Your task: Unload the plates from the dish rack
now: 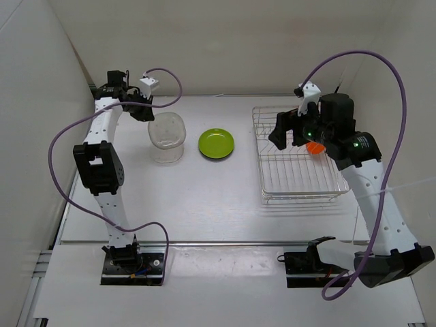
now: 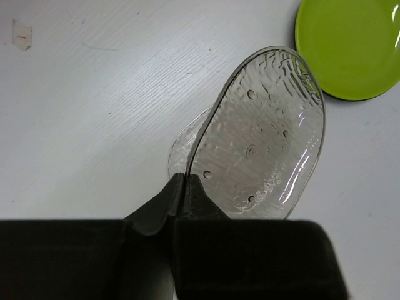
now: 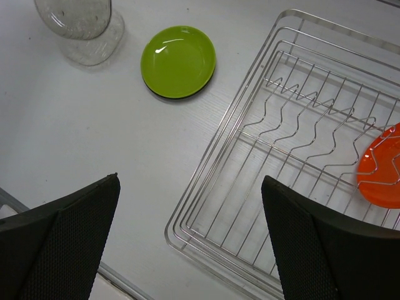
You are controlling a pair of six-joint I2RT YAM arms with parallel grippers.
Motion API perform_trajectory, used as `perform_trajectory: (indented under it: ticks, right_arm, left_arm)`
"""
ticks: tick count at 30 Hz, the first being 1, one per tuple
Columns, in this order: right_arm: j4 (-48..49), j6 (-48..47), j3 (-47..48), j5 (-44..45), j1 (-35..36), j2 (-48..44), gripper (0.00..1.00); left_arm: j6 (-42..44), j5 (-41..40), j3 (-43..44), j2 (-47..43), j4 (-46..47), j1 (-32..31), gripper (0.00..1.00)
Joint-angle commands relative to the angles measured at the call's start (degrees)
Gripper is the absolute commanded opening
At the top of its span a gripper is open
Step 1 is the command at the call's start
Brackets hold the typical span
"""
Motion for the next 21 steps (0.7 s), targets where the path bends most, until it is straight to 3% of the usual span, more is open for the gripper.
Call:
perform_trajectory:
  ticks: [1, 21]
  right_arm:
    - [0.91, -1.07, 0.17, 0.76, -0.27, 1.44, 0.97]
    - [-0.23, -3.18, -1.06, 3.66, -1.94, -0.32, 0.95]
  left_arm:
    - [4.42, 2.73, 4.11, -1.03, -2.90, 1.45, 0.11]
    - [12.86, 9.58, -1.17, 1.87, -3.43, 5.41, 0.11]
